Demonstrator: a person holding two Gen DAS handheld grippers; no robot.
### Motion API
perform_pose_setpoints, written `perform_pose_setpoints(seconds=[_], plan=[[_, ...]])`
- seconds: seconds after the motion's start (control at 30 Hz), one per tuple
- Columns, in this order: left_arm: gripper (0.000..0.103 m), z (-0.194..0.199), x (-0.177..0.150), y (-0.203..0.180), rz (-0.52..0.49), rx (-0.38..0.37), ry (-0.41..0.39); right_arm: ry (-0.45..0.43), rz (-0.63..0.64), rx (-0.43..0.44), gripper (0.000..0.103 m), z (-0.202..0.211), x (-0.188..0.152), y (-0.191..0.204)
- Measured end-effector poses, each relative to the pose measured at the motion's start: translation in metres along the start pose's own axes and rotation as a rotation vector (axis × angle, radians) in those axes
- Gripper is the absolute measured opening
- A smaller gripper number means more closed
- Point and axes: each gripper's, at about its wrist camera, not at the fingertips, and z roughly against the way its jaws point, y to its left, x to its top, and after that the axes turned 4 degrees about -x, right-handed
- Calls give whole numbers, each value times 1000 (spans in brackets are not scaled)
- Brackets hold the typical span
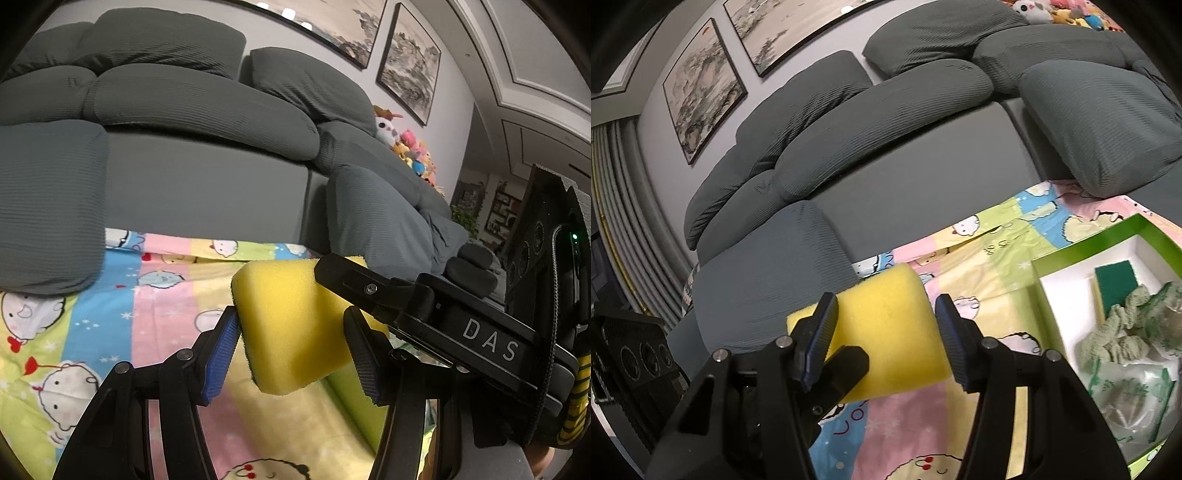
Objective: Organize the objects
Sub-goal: 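Carry the yellow sponge with the right gripper over the green-rimmed box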
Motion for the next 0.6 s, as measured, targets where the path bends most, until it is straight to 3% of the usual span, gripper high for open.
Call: perform_pose_setpoints(seconds=[0.6], plan=[[58,-34,-9,-47,39,-148,45,-20,-20,-155,54,38,15,-45]])
